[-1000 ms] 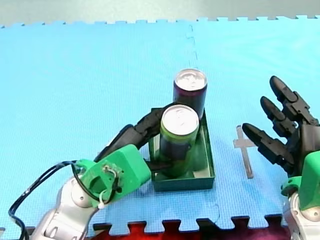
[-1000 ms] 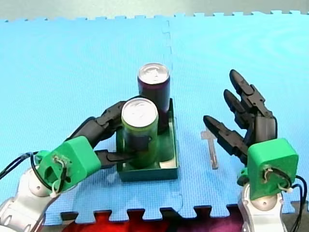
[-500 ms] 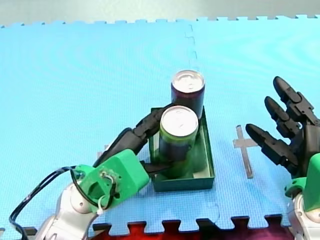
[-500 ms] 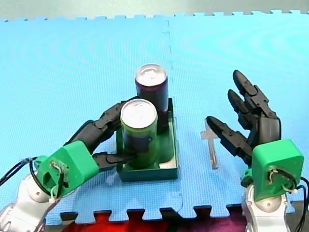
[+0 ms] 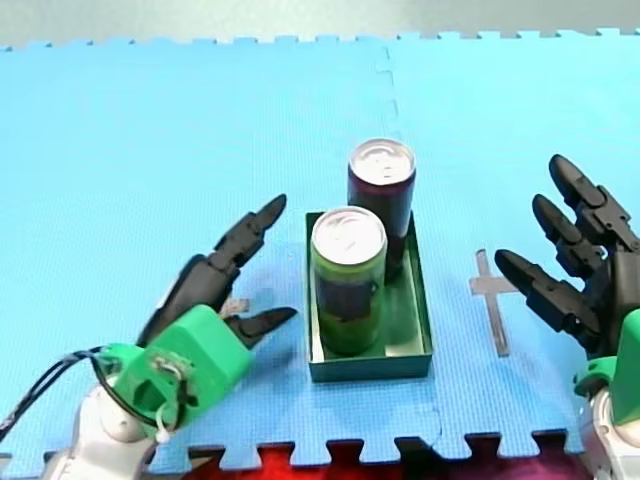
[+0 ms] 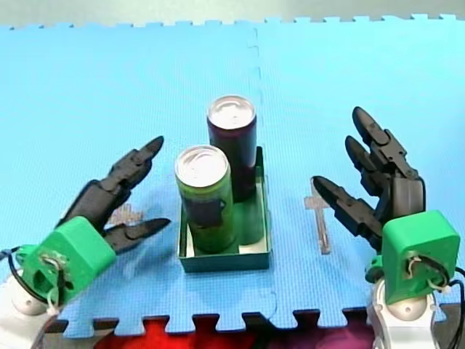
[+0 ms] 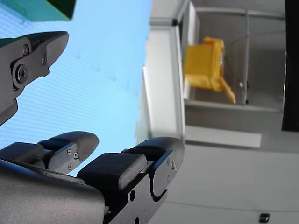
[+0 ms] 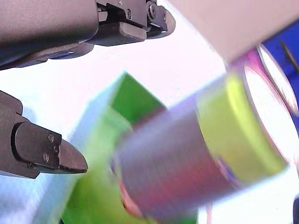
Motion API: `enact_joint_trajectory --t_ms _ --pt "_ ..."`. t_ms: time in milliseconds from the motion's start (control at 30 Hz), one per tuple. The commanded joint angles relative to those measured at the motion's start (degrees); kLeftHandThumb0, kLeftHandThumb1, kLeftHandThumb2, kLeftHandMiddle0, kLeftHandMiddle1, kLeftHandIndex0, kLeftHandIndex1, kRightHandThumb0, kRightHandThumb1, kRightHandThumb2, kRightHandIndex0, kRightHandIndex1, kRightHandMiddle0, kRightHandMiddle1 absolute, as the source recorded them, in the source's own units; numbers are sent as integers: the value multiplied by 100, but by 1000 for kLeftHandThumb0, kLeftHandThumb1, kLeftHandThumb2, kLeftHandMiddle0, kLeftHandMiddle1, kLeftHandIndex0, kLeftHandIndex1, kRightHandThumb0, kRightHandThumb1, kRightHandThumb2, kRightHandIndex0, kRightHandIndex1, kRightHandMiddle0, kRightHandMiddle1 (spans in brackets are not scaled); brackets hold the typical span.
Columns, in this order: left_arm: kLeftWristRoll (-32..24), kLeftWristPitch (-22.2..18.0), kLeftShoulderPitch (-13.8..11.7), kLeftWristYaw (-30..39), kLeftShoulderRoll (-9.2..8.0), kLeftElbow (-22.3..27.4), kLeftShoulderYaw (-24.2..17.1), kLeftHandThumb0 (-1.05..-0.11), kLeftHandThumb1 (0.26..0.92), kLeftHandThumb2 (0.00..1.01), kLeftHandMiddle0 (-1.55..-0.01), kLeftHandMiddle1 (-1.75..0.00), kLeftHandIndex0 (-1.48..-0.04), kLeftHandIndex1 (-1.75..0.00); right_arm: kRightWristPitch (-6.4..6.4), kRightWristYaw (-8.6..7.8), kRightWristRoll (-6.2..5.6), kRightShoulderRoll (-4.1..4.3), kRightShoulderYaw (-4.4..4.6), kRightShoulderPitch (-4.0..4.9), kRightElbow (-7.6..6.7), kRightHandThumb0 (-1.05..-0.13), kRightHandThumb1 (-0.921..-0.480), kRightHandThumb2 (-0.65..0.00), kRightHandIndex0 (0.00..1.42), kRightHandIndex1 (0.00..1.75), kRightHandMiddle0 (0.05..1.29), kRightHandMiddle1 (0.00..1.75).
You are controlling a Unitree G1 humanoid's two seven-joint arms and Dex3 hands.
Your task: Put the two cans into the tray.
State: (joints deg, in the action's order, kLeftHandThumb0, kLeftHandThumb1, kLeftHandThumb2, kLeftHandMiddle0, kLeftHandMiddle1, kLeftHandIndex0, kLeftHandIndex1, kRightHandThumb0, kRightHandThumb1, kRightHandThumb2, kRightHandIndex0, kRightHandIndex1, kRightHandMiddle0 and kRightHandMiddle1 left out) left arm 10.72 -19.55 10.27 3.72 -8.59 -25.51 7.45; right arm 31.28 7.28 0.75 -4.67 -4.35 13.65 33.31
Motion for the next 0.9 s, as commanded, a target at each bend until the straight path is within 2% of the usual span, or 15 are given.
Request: enact_joint_trajectory --t_ms 0,233,467,633,733,867 --pt "-120 0 44 -1 -45 -93 -144 -1048 921 144 -251 -33 -162 0 47 -10 -24 49 -27 -2 24 -664 -717 0 538 0 537 0" --pt "-530 -82 29 144 0 -55 -394 -1048 920 99 -284 -39 -164 -3 130 -51 -36 87 -62 15 120 -668 -714 0 535 0 537 0" --pt "-592 -61 -83 223 -30 248 -474 -1048 914 56 -306 -38 -183 -9 175 -53 -21 98 -69 19 163 -668 -713 0 531 0 535 0" --pt "-698 -266 -176 249 -18 437 -577 -1048 906 35 -326 -40 -200 -14 183 -49 -6 107 -66 26 204 -669 -712 0 530 0 532 0" --pt "-779 -280 -228 302 -54 580 -644 -1048 906 29 -336 -40 -208 -15 166 -13 36 104 -53 26 210 -671 -713 0 531 1 532 0" --pt "-720 -248 -200 281 -183 625 -740 -1048 909 24 -349 -41 -219 -17 123 35 56 108 -60 51 238 -673 -712 0 533 2 534 1"
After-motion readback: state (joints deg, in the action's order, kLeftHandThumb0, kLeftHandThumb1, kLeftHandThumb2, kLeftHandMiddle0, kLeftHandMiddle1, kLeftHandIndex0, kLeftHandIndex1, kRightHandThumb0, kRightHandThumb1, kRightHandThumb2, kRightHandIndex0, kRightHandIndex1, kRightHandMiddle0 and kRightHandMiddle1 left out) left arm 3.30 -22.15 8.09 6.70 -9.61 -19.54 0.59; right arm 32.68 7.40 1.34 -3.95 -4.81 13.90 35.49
